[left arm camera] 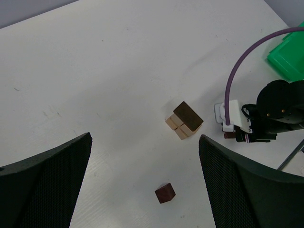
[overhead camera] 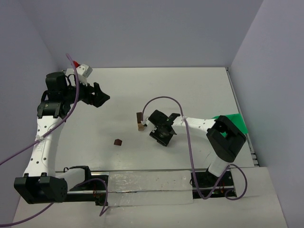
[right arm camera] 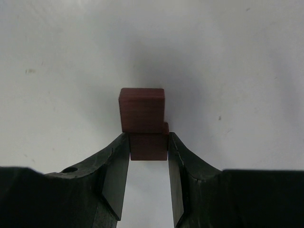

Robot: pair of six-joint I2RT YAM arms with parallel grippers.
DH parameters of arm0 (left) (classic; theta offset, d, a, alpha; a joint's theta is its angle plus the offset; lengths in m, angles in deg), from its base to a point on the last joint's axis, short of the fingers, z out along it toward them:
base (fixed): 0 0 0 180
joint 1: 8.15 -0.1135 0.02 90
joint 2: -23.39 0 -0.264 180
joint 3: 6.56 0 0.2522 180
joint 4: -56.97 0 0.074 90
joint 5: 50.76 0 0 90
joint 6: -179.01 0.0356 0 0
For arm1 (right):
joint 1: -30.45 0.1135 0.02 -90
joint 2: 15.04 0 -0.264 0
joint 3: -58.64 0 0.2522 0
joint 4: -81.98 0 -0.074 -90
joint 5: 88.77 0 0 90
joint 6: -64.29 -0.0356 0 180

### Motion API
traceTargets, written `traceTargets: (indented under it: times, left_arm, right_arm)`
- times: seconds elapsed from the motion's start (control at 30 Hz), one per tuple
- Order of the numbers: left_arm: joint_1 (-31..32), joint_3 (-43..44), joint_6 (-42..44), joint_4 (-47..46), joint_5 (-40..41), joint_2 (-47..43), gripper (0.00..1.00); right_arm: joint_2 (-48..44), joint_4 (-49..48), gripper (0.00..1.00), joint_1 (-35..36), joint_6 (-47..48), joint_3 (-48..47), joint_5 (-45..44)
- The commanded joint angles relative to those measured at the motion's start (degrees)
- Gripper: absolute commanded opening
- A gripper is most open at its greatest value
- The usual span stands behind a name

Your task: Build the wood block tower

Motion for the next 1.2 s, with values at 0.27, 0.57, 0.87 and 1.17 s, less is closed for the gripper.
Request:
traceTargets:
  times: [0.27,0.57,0.87,1.17]
  left_arm:
    - [-0.4,-1.3,1.0,-4.0,-1.1,-0.2,0.99]
    - [-2.1,-1.4,1.2,-4.1,-1.5,-0.3,0.99]
    - [-2.2,-1.3,1.4,-3.7,-1.6,-0.4,0.99]
    - [-2.2,-1.4,1.3,-4.0,-1.9,-0.3,0.99]
  right_arm:
    - [6.0,-4.3,0.00,-2.1,-7.6,-4.8,0.2]
    - [3.3,-5.3,0.03,-1.0,-6.4,-3.4,4.0]
    - [3.2,-5.5,0.25,-0.3,-6.2,-3.1,3.9]
    - [3.0,-5.5,0.44,-0.2,-6.2,-2.9,3.2]
